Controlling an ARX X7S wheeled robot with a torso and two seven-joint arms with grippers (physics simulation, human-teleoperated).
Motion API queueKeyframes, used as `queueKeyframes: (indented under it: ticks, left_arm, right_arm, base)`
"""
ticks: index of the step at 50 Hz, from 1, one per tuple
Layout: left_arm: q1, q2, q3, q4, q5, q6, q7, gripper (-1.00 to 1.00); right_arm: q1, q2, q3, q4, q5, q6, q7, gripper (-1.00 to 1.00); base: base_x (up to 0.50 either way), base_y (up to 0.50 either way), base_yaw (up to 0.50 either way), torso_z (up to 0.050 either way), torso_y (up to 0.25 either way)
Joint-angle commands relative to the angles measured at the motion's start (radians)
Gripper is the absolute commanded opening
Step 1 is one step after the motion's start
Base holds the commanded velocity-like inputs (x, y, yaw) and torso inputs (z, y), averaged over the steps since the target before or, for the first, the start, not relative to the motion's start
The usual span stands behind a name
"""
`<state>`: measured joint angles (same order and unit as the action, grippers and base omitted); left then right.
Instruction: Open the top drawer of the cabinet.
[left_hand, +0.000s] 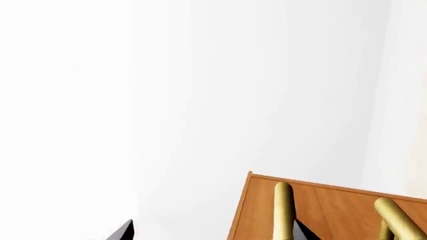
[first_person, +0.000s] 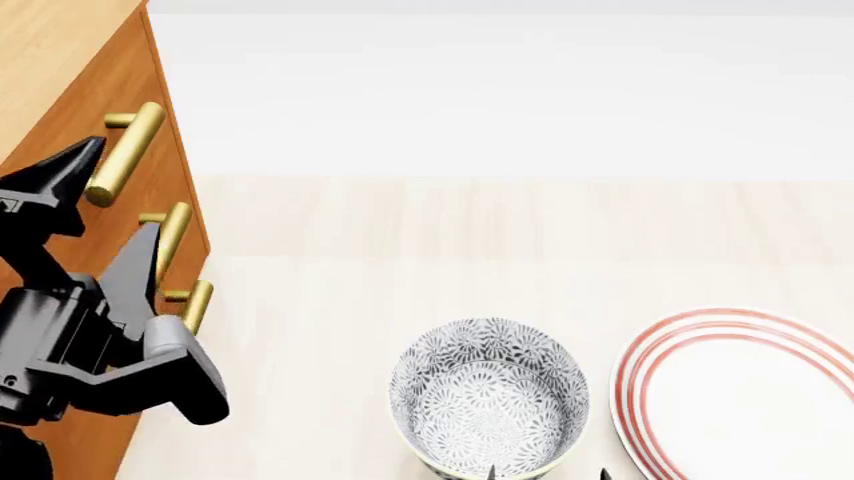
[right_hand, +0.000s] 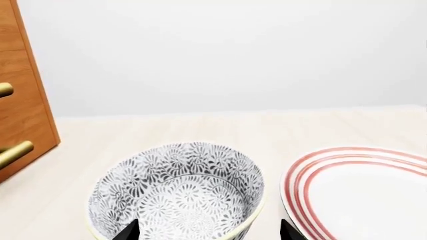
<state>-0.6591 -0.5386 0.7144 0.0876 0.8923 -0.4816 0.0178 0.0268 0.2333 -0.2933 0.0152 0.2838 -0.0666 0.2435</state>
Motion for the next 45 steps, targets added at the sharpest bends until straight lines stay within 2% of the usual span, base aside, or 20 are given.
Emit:
queueKeyframes:
  ticks: [1, 25, 45]
  left_arm:
    - [-0.035, 0.022, -0.019, -0.035, 0.023, 0.006, 0.021, 1.00]
    - [-0.105, 0.073, -0.019, -0.205, -0.031, 0.047, -0.012, 1.00]
    - [-0.166, 0.107, 0.010, -0.315, -0.029, 0.050, 0.017, 1.00]
  right_arm:
    - [0.002, -0.015, 0.019, 0.001, -0.014, -0.002, -0.016, 1.00]
    - [0.005, -0.009, 0.006, 0.009, -0.015, 0.004, -0.002, 1.00]
    - [0.004, -0.003, -0.003, 0.010, -0.008, 0.005, 0.004, 1.00]
  base:
    - [0.00, 0.00, 0.00, 0.000, 0.000]
    - [0.00, 0.00, 0.00, 0.000, 0.000]
    - [0.00, 0.00, 0.00, 0.000, 0.000]
